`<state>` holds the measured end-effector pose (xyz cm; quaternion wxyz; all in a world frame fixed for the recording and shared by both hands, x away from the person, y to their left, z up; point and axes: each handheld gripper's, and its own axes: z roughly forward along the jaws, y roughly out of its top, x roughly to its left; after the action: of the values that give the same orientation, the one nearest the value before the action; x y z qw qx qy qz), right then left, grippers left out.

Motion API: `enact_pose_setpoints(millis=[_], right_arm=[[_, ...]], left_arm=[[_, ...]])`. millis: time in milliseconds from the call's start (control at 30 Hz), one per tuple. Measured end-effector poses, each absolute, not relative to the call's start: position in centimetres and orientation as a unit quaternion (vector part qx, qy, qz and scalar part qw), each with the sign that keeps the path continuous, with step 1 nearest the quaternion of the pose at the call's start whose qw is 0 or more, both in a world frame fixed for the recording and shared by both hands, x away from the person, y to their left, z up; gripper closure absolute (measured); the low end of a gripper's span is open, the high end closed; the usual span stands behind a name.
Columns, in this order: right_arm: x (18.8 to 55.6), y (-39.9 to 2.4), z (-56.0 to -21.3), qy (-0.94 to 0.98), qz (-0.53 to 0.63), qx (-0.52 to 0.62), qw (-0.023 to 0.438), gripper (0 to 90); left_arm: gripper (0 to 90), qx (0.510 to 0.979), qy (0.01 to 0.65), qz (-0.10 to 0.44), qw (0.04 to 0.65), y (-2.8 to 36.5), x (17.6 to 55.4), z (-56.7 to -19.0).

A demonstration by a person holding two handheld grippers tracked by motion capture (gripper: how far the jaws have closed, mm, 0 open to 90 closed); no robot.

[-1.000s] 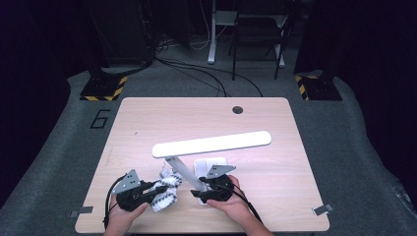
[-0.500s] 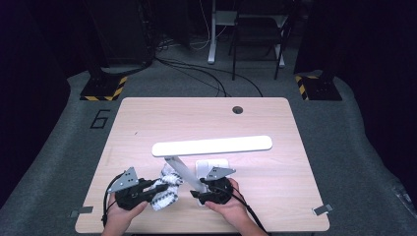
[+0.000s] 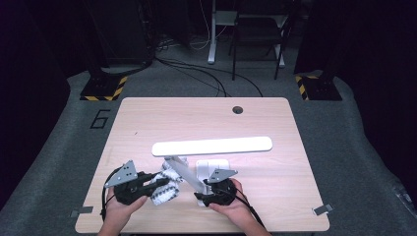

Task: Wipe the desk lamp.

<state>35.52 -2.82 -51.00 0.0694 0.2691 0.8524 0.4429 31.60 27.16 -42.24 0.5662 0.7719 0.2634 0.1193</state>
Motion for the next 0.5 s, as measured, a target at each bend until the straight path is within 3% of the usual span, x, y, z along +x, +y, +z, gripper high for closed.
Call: enact_pose_setpoints(millis=[500], right_arm=[[35.6,-3.3,-51.5,0.856,0.444,0.256,0.068,40.2]], left_arm=[[75.1,0.77,0.249,0.128,0.573,27.4,31.8,-40.1]])
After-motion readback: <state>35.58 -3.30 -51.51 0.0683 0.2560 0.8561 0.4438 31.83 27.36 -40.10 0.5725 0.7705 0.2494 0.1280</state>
